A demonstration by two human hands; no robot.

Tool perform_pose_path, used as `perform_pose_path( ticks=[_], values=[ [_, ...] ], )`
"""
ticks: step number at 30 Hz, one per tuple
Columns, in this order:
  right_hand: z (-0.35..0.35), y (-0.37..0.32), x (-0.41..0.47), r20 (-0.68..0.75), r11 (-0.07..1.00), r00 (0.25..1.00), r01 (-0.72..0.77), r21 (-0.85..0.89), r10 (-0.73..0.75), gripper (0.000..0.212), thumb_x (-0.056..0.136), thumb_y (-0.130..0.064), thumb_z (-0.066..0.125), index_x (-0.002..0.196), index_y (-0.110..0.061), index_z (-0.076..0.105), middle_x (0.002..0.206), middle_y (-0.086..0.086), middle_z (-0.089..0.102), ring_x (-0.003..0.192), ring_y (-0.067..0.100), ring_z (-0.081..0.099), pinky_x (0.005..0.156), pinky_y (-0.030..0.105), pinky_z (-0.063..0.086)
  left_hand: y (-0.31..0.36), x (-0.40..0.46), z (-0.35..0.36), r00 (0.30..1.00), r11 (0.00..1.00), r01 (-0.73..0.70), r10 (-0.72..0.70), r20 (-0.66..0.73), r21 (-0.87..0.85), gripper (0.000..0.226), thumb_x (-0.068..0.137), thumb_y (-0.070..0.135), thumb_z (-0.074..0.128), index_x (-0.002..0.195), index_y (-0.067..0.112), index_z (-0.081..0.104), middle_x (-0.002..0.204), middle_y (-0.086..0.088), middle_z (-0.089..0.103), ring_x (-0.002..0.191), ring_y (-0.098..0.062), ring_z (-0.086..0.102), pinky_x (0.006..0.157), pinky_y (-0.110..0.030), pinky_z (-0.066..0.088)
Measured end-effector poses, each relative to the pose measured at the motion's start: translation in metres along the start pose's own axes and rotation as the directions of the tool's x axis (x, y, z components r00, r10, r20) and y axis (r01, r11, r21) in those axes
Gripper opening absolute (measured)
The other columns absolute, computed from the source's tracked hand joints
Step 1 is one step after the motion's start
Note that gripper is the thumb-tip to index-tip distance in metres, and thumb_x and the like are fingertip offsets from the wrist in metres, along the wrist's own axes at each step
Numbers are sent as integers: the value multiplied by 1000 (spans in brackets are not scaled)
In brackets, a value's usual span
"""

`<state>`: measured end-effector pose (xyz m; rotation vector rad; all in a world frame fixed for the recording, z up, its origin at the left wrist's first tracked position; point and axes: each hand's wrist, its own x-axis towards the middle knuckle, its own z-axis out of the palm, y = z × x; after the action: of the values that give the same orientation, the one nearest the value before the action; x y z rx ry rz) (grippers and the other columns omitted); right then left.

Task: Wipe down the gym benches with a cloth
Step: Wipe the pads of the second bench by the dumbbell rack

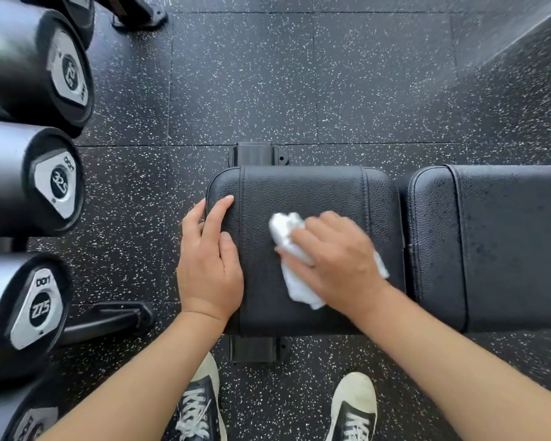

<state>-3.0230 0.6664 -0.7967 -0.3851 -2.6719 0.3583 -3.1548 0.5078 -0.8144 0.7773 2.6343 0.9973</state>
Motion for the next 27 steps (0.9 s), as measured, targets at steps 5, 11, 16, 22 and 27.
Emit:
perform_pose_path(
  ticks=[5,11,16,22,27],
  values=[
    [-15,63,31,-139,921,934,-350,-172,329,26,99,-26,66,81,-7,63,71,10,58,66,31,51,59,42,45,0,0,-1,1000,1000,8,-8,14,-2,52,102,24,37,151,35,50,157,-2,38,134,-4,40,102,-11,27],
    [30,-31,67,-43,947,952,-305,-104,302,18,90,-30,67,87,-13,71,76,6,64,68,27,54,57,34,37,0,1,-1,1000,1000,-5,5,17,-28,51,100,23,38,149,31,52,154,-6,40,131,-11,43,105,-17,32],
    [33,-48,44,-50,990,991,-129,-49,127,23,96,-29,64,91,-7,70,73,5,58,67,28,52,54,43,42,4,1,-4,998,1000,0,1,55,-16,53,99,22,37,151,25,49,157,-14,37,138,-29,46,109,-49,46],
    [-18,47,9,-40,939,959,-284,-195,282,27,102,-33,60,96,-9,67,77,8,57,72,31,53,60,42,48,22,1,-10,981,955,-150,112,156,258,62,92,9,48,154,6,44,163,-26,29,147,-49,32,120,-61,32],
    [-23,83,30,-67,846,864,-502,-179,499,28,100,-35,61,90,-8,61,84,13,63,81,36,59,63,39,43,27,6,-9,850,786,-504,378,366,358,66,86,9,50,151,11,50,163,-17,37,155,-41,28,121,-67,24]
  ],
)
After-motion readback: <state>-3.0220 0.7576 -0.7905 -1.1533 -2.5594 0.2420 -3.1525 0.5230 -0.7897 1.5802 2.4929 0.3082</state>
